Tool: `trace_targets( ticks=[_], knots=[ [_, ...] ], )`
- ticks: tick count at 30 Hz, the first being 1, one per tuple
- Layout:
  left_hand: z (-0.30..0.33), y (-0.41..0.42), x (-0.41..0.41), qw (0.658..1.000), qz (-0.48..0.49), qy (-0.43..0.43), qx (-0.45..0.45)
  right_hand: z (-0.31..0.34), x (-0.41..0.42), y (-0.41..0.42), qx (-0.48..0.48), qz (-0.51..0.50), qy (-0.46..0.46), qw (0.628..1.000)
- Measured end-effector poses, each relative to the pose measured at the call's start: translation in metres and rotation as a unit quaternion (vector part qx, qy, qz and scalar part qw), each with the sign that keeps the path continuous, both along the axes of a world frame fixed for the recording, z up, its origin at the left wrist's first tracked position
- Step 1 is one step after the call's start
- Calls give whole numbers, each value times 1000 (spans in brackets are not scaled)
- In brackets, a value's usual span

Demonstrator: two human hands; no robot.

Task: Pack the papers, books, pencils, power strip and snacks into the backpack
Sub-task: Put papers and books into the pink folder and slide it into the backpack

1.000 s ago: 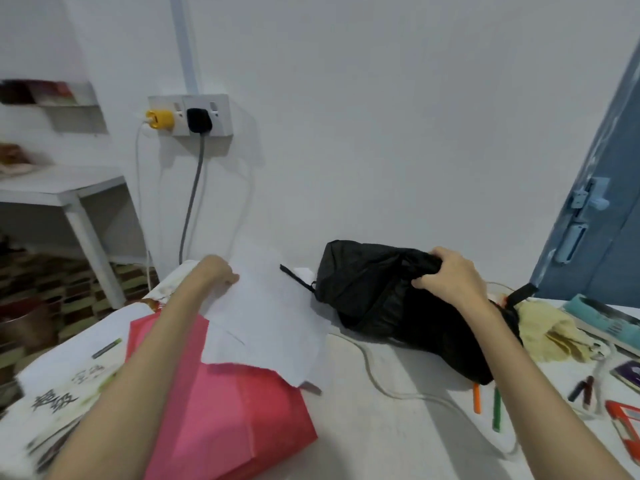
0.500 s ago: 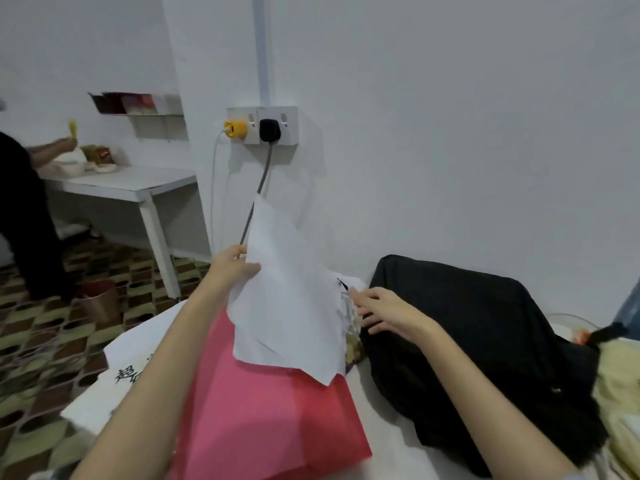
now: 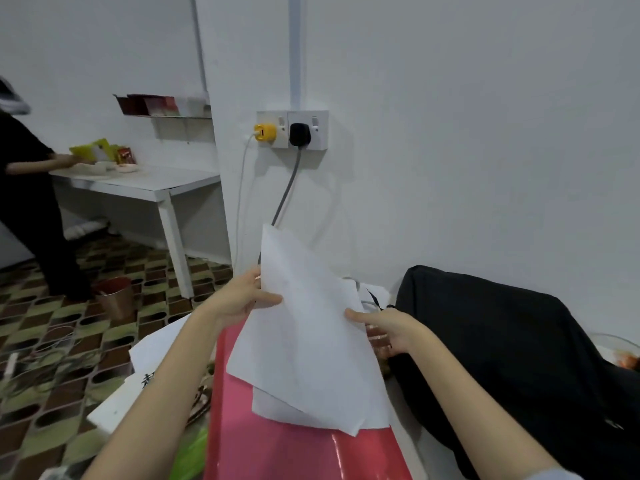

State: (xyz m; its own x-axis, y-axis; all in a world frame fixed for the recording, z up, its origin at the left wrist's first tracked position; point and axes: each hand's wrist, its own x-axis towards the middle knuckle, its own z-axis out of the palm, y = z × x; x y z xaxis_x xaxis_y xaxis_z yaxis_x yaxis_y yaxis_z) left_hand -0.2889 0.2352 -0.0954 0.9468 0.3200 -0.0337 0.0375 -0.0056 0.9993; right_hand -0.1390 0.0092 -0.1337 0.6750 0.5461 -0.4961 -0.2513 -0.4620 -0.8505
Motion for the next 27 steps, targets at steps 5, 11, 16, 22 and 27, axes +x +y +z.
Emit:
trace_targets(
  ticks=[5,11,16,22,27],
  knots=[
    [23,5,-2,996,-50,-71,-20,21,6,6,135,5,23,991],
    [45,3,3,975,156,-147,66,96,0,3,373,-27,-128,918],
    [35,-14,12,908,280,-275,149,102,-20,11,321,-27,-304,897],
    [-27,-18,23,932,282,-203,107,39,-23,23,249,-89,-271,925],
    [-48,-9,30,937,288,-173,98,24,-24,32,213,-112,-282,929]
  ],
)
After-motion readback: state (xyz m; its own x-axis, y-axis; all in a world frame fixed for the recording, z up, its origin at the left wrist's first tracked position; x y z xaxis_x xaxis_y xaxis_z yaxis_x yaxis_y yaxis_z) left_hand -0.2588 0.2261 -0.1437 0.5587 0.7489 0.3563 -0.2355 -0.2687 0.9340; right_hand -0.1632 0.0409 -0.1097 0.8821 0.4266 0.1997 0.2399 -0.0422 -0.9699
